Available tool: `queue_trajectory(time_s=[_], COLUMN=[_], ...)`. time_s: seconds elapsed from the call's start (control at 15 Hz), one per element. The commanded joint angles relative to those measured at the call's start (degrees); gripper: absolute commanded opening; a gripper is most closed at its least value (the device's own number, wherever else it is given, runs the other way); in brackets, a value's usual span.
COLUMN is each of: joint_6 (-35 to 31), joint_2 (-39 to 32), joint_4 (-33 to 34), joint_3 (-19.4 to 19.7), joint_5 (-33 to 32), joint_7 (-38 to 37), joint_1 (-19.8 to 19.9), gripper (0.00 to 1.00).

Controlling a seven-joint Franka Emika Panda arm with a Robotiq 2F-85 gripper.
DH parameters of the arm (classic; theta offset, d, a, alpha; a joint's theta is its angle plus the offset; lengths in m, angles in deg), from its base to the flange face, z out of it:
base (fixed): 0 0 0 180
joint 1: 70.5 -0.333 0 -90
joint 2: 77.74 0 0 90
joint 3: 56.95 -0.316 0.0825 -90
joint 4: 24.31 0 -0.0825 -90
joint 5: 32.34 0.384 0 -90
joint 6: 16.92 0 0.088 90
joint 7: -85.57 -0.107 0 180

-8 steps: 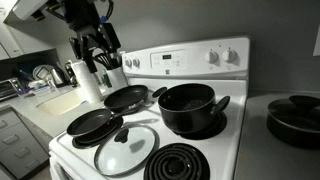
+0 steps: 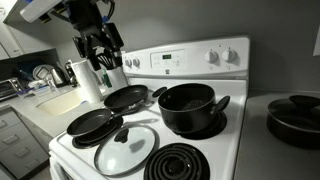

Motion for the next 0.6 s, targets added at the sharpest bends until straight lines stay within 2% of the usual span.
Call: queue_trajectory(time_s=[0.0, 0.53], joint_6=[-6.14, -19.11], joint_2=[-4.04, -13.50], joint_4=[1.54, 5.79], joint_3=[-0.03, -0.56], joint_5=[1.09, 2.15], joint_7=[0.25, 1.63], joint_1=[-0.40, -2.45], gripper=[1.00, 1.00])
